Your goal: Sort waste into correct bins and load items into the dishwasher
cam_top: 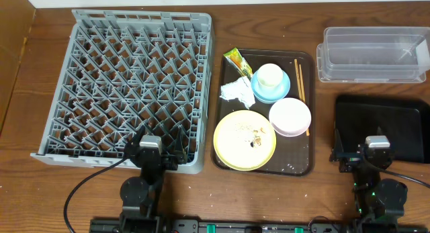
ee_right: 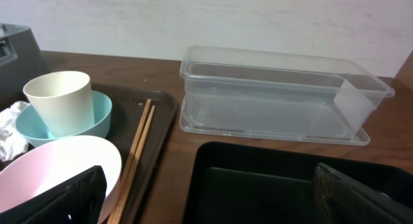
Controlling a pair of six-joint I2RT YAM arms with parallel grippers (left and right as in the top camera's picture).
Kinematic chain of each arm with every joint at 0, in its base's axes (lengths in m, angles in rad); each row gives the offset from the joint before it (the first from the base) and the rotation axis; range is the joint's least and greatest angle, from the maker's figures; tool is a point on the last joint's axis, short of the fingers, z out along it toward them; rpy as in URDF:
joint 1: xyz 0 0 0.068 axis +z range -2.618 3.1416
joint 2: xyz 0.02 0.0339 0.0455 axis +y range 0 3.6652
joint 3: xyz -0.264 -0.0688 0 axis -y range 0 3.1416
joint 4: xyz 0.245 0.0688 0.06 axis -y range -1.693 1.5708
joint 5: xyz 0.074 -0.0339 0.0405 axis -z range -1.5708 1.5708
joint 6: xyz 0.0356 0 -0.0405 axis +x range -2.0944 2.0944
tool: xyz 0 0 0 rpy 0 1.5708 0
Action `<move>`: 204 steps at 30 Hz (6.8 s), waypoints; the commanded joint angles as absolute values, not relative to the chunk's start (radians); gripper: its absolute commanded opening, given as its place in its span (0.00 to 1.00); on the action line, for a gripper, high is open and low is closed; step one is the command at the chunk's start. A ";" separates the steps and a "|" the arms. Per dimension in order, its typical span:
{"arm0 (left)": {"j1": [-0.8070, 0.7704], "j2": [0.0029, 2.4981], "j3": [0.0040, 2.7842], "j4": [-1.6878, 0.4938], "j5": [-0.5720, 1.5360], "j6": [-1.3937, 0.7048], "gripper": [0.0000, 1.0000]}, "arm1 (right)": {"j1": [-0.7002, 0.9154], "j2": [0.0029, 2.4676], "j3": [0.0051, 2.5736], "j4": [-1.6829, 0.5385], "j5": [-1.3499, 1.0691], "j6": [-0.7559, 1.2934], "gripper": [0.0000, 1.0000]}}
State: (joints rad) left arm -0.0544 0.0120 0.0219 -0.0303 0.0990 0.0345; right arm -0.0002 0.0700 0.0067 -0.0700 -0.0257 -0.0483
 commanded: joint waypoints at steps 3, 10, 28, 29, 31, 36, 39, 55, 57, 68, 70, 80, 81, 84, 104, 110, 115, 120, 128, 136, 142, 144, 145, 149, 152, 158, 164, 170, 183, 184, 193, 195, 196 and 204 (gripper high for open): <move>-0.059 0.005 0.005 -0.063 0.123 0.048 1.00 | -0.006 0.065 0.006 -0.075 -0.020 -0.054 0.99; -0.059 0.005 0.005 -0.063 0.123 0.048 1.00 | -0.006 0.065 0.006 -0.075 -0.020 -0.054 0.99; -0.059 0.005 0.005 -0.063 0.123 0.048 1.00 | -0.006 0.065 0.006 -0.075 -0.020 -0.054 0.99; -0.059 0.005 0.005 -0.063 0.123 0.048 1.00 | -0.006 0.065 0.006 -0.075 -0.020 -0.054 0.99; -0.059 0.005 0.005 -0.063 0.123 0.048 1.00 | -0.006 0.065 0.006 -0.075 -0.020 -0.054 0.99; -0.059 0.005 0.005 -0.063 0.123 0.048 1.00 | -0.006 0.065 0.006 -0.075 -0.020 -0.054 0.99; -0.059 0.005 0.005 -0.063 0.123 0.048 1.00 | -0.006 0.065 0.006 -0.075 -0.020 -0.054 0.99; -0.059 0.005 0.005 -0.054 0.214 -0.228 1.00 | -0.006 0.065 0.006 -0.075 -0.020 -0.054 0.99; -0.059 0.005 0.005 -0.045 0.287 -0.416 1.00 | -0.006 0.065 0.006 -0.075 -0.020 -0.054 0.99; -0.059 0.005 0.005 -0.036 0.434 -0.994 1.00 | -0.006 0.065 0.006 -0.075 -0.020 -0.054 0.99; -0.059 0.005 0.005 -0.016 0.471 -1.001 1.00 | -0.006 0.065 0.006 -0.075 -0.020 -0.054 0.99; -0.059 0.010 0.078 0.176 0.561 -0.897 1.00 | -0.006 0.065 0.006 -0.075 -0.020 -0.054 0.99; -0.058 0.019 0.101 0.156 0.560 -0.869 1.00 | -0.006 0.065 0.006 -0.075 -0.020 -0.054 0.99; -0.058 0.080 0.199 0.047 0.537 -0.774 1.00 | -0.006 0.065 0.006 -0.075 -0.020 -0.054 0.99; -0.342 1.127 1.160 -0.915 0.245 -0.214 1.00 | -0.006 0.065 0.006 -0.075 -0.020 -0.054 0.99; -0.493 1.217 1.197 -0.934 0.097 -0.214 1.00 | -0.006 0.065 0.006 -0.075 -0.020 -0.054 0.99; -0.483 1.175 1.217 -0.966 -0.015 -0.220 1.00 | -0.006 0.065 0.006 -0.075 -0.020 -0.054 0.99; -0.363 1.050 1.247 -1.055 -0.233 -0.318 1.00 | -0.006 0.065 0.006 -0.075 -0.020 -0.054 0.99; 0.009 0.810 1.247 -1.108 -0.247 -0.333 1.00 | -0.006 0.065 0.006 -0.075 -0.020 -0.054 0.99; 0.273 0.788 1.247 -1.102 0.012 -0.302 1.00 | -0.006 0.065 0.006 -0.055 -0.070 -0.015 0.99; 0.388 0.940 1.250 -1.075 0.165 -0.244 1.00 | -0.006 0.065 0.006 0.015 -0.542 0.351 0.99; 0.429 0.992 1.254 -1.076 0.224 -0.244 1.00 | -0.006 0.065 0.006 0.073 -0.598 0.482 0.99; 0.448 1.012 1.257 -1.076 0.250 -0.244 1.00 | -0.006 0.065 0.006 0.107 -0.601 0.559 0.99; 0.525 1.066 1.270 -1.076 0.347 -0.244 1.00 | -0.006 0.065 0.006 0.305 -0.582 0.808 0.99; 0.575 1.066 1.278 -1.075 0.355 -0.245 1.00 | -0.006 0.066 0.009 0.461 -0.513 0.912 0.99; 0.627 1.049 1.283 -1.058 0.355 -0.248 1.00 | -0.006 0.171 0.150 0.427 -0.524 0.833 0.99; 0.627 1.051 1.280 -1.061 0.355 -0.248 1.00 | -0.004 0.523 0.537 0.192 -0.716 0.568 0.99; 0.627 1.051 1.280 -1.061 0.355 -0.248 1.00 | 0.116 0.910 1.007 -0.182 -0.834 0.306 0.99; 0.627 1.051 1.280 -1.061 0.355 -0.248 1.00 | 0.668 1.665 1.762 -1.035 0.032 0.042 0.99; 0.627 1.051 1.280 -1.061 0.355 -0.248 1.00 | 0.682 1.707 1.788 -1.059 0.051 0.043 0.99; 0.627 1.051 1.280 -1.061 0.355 -0.248 1.00 | 0.752 1.920 1.799 -1.042 0.052 0.045 0.99; 0.627 1.051 1.280 -1.061 0.355 -0.248 1.00 | 0.744 1.956 1.799 -1.028 0.052 0.059 0.88; 0.627 1.051 1.280 -1.061 0.355 -0.248 1.00 | 0.738 1.985 1.799 -1.014 0.052 0.059 0.77; 0.627 1.051 1.280 -1.061 0.355 -0.248 1.00 | 0.711 2.106 1.799 -0.928 0.097 0.164 0.52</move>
